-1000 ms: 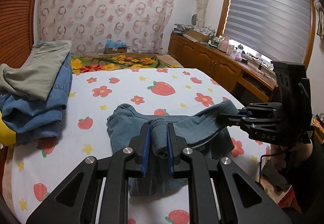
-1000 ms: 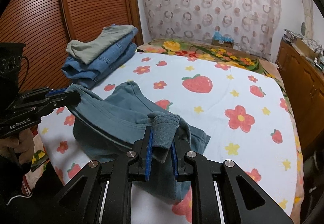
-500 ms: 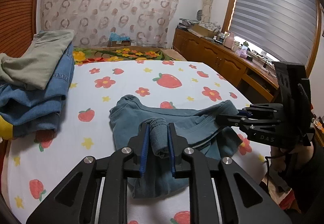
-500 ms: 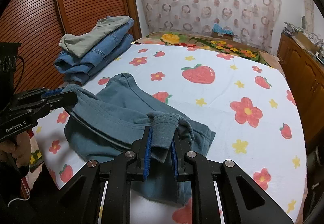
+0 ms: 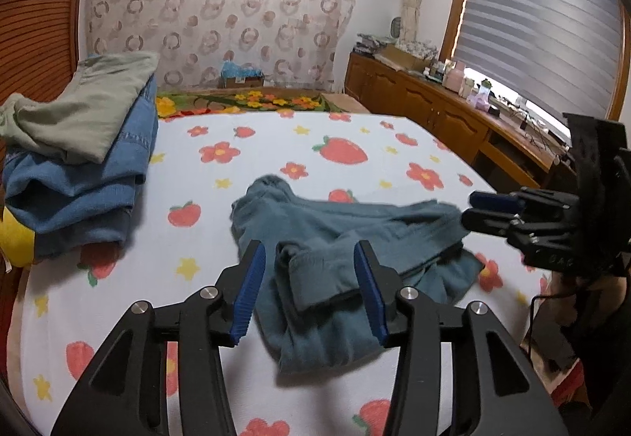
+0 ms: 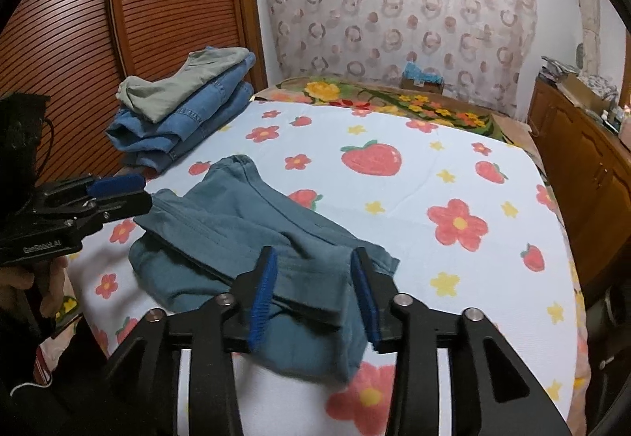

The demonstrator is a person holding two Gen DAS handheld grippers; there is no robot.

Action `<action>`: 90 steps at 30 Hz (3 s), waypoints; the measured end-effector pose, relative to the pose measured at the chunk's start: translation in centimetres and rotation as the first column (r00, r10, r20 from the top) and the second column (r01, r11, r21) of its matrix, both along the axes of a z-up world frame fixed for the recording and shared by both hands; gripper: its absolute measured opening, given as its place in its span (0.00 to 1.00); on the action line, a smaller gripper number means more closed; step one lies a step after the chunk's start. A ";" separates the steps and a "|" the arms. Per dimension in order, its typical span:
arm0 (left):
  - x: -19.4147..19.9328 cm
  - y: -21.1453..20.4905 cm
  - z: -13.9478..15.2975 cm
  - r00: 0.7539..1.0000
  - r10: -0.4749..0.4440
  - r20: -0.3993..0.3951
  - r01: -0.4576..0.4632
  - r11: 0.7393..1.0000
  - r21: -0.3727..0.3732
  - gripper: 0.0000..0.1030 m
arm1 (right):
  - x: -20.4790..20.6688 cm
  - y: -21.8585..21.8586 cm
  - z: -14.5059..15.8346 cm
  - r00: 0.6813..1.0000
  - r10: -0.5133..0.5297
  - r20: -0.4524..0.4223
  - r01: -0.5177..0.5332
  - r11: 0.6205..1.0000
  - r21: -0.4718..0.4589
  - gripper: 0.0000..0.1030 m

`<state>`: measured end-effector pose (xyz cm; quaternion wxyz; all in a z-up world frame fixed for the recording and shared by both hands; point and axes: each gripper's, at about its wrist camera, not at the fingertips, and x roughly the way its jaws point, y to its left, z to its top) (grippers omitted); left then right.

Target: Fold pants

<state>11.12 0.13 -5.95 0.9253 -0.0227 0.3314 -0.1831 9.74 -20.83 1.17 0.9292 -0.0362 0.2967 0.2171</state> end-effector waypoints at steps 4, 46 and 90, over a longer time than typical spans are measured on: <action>0.0 0.2 -1.3 0.999 -0.009 -0.041 0.009 1.000 0.006 0.47 | -0.9 -0.7 -1.1 1.000 -0.007 -0.023 0.006 1.000 -0.024 0.45; 2.2 -0.6 -3.8 0.990 -0.007 -0.138 0.031 0.985 0.170 0.80 | 1.1 -0.8 -3.8 0.997 0.003 -0.078 -0.016 0.987 -0.162 0.81; 10.2 0.9 -4.3 0.983 0.003 -0.186 0.011 0.997 0.075 0.81 | 9.6 1.1 -2.1 0.991 0.080 -0.103 -0.090 0.991 -0.098 0.09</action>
